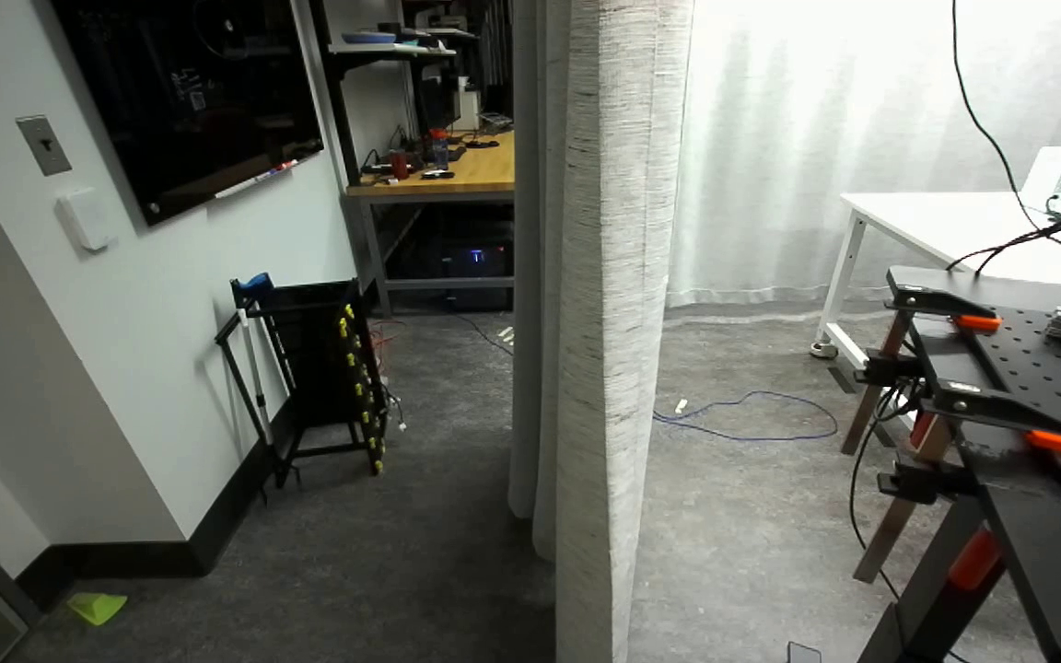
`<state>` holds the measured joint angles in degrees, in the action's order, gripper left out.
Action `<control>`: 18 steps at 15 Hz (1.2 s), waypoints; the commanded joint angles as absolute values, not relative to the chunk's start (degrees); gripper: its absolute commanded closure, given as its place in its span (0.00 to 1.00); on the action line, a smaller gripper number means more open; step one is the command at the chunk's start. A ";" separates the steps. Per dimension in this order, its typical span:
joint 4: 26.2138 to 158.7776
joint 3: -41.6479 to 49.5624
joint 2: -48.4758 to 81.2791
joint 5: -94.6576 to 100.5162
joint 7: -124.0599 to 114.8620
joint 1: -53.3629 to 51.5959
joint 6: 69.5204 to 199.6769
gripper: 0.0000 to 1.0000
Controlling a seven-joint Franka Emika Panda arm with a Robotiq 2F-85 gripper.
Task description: Close the curtain
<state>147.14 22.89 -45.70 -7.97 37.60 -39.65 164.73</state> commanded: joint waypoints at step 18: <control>124.30 36.39 -23.84 -33.78 46.82 -68.62 145.51 0.99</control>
<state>126.80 34.52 -31.65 -27.46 42.90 -64.46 149.56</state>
